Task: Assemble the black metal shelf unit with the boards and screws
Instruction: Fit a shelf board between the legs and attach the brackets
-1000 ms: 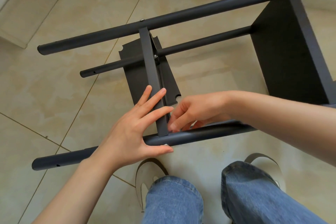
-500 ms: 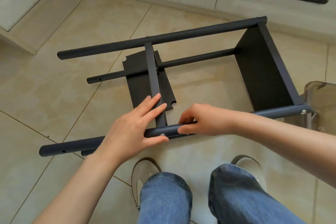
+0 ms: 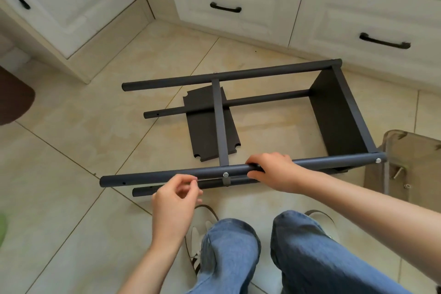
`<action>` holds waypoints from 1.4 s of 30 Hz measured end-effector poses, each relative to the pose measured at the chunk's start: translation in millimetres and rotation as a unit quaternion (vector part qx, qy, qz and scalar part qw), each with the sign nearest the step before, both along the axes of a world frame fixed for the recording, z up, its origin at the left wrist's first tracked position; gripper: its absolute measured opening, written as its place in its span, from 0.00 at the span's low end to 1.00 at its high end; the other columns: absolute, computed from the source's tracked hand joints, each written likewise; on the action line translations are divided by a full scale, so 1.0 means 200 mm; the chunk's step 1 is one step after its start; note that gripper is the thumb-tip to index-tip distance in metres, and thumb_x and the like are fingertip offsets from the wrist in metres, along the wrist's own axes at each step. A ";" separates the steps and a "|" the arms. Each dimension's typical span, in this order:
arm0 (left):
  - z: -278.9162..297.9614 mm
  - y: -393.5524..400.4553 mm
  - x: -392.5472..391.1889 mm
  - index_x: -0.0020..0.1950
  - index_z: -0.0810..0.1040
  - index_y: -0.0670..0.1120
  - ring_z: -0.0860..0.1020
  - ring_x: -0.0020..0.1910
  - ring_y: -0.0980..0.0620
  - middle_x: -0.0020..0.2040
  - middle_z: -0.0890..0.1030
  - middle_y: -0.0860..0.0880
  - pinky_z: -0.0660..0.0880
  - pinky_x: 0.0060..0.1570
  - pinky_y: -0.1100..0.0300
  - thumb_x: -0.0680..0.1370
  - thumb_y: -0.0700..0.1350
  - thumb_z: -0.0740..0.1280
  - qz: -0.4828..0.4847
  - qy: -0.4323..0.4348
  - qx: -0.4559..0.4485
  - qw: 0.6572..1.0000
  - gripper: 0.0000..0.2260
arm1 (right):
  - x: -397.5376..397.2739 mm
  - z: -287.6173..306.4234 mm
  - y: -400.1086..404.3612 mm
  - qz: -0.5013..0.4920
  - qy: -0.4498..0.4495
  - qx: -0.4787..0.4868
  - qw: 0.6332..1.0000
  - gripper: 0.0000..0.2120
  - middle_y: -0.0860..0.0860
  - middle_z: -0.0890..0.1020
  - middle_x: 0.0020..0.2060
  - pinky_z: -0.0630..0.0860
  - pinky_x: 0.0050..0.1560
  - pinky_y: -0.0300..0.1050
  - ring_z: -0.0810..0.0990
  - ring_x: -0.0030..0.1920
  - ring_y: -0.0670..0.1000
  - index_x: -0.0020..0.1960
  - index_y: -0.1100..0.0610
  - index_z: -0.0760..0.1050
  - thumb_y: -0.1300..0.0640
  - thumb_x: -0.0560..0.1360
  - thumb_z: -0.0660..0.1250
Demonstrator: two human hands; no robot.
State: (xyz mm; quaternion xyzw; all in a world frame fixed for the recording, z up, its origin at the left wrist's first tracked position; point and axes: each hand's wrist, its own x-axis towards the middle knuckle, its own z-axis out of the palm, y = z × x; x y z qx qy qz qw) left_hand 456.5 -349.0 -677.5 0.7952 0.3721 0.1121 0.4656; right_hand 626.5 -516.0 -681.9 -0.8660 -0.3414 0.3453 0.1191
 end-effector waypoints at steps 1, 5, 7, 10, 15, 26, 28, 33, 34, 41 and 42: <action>-0.02 0.00 0.00 0.46 0.83 0.46 0.85 0.34 0.55 0.37 0.86 0.49 0.76 0.37 0.69 0.79 0.40 0.69 0.028 0.034 -0.082 0.996 0.04 | -0.01 0.00 0.00 -0.003 -0.017 -0.007 1.000 0.11 0.50 0.79 0.52 0.67 0.61 0.58 0.73 0.54 0.55 0.61 0.48 0.73 0.49 0.82 0.58; -0.08 0.00 0.03 0.55 0.81 0.44 0.86 0.48 0.52 0.47 0.87 0.47 0.79 0.51 0.59 0.80 0.43 0.69 0.121 0.046 -0.346 0.929 0.06 | -0.06 0.00 -0.01 -0.004 -0.054 -0.038 0.998 0.13 0.51 0.75 0.55 0.61 0.67 0.64 0.70 0.58 0.56 0.65 0.47 0.69 0.57 0.82 0.58; -0.10 0.00 0.07 0.59 0.80 0.41 0.84 0.55 0.48 0.52 0.86 0.44 0.77 0.58 0.55 0.80 0.42 0.69 0.173 -0.014 -0.441 0.881 0.09 | -0.06 0.01 -0.02 -0.009 -0.055 -0.046 0.997 0.16 0.51 0.75 0.56 0.60 0.68 0.66 0.70 0.59 0.56 0.66 0.47 0.67 0.60 0.81 0.58; -0.12 -0.03 0.16 0.59 0.78 0.40 0.83 0.56 0.44 0.54 0.84 0.40 0.74 0.64 0.52 0.79 0.41 0.69 0.233 -0.068 -0.520 0.819 0.10 | -0.04 0.02 -0.04 -0.011 -0.044 -0.042 0.998 0.17 0.51 0.75 0.57 0.60 0.69 0.67 0.72 0.59 0.56 0.67 0.47 0.67 0.61 0.82 0.57; -0.11 -0.08 0.27 0.70 0.71 0.38 0.81 0.57 0.45 0.61 0.80 0.38 0.73 0.60 0.54 0.80 0.39 0.68 0.272 -0.090 -0.545 0.788 0.19 | -0.03 0.02 -0.02 -0.017 -0.029 -0.038 0.999 0.16 0.51 0.75 0.56 0.58 0.70 0.68 0.73 0.58 0.55 0.67 0.48 0.68 0.62 0.82 0.58; -0.06 -0.06 0.33 0.63 0.72 0.44 0.84 0.55 0.44 0.54 0.85 0.40 0.75 0.64 0.49 0.81 0.40 0.66 0.225 -0.135 -0.512 0.818 0.11 | 0.03 0.07 -0.01 -0.020 -0.035 -0.011 0.999 0.13 0.52 0.76 0.53 0.56 0.70 0.74 0.74 0.56 0.57 0.63 0.51 0.72 0.63 0.82 0.58; -0.03 -0.05 0.34 0.64 0.72 0.44 0.84 0.53 0.45 0.55 0.84 0.39 0.75 0.63 0.49 0.81 0.40 0.66 0.223 -0.137 -0.509 0.820 0.12 | 0.03 0.10 -0.01 -0.015 -0.037 -0.006 0.999 0.13 0.53 0.77 0.53 0.58 0.69 0.73 0.75 0.56 0.56 0.63 0.52 0.72 0.63 0.82 0.58; 0.08 -0.03 0.36 0.67 0.72 0.43 0.86 0.50 0.48 0.55 0.85 0.40 0.78 0.53 0.54 0.81 0.40 0.68 0.199 -0.154 -0.475 0.843 0.15 | 0.05 0.20 -0.01 -0.017 -0.045 0.021 0.999 0.14 0.52 0.78 0.53 0.66 0.66 0.68 0.75 0.55 0.55 0.65 0.50 0.72 0.61 0.83 0.58; 0.11 -0.02 0.37 0.68 0.71 0.43 0.86 0.51 0.47 0.55 0.84 0.40 0.78 0.54 0.54 0.80 0.40 0.68 0.191 -0.160 -0.469 0.847 0.16 | 0.06 0.22 -0.01 -0.021 -0.047 0.031 0.998 0.13 0.51 0.78 0.52 0.67 0.65 0.67 0.75 0.53 0.55 0.63 0.50 0.73 0.61 0.82 0.58; 0.39 -0.02 0.44 0.68 0.71 0.45 0.85 0.52 0.50 0.49 0.87 0.45 0.78 0.58 0.53 0.81 0.40 0.67 0.126 -0.203 -0.413 0.879 0.15 | 0.09 0.41 -0.02 -0.029 -0.054 0.102 0.993 0.11 0.53 0.80 0.52 0.78 0.56 0.52 0.78 0.51 0.53 0.62 0.54 0.75 0.59 0.82 0.60; 0.43 -0.02 0.46 0.65 0.72 0.46 0.85 0.52 0.50 0.49 0.87 0.45 0.78 0.58 0.54 0.81 0.41 0.67 0.112 -0.205 -0.401 0.886 0.13 | 0.09 0.44 -0.03 -0.035 -0.055 0.115 0.991 0.11 0.53 0.80 0.52 0.77 0.56 0.50 0.78 0.51 0.53 0.62 0.55 0.75 0.60 0.82 0.60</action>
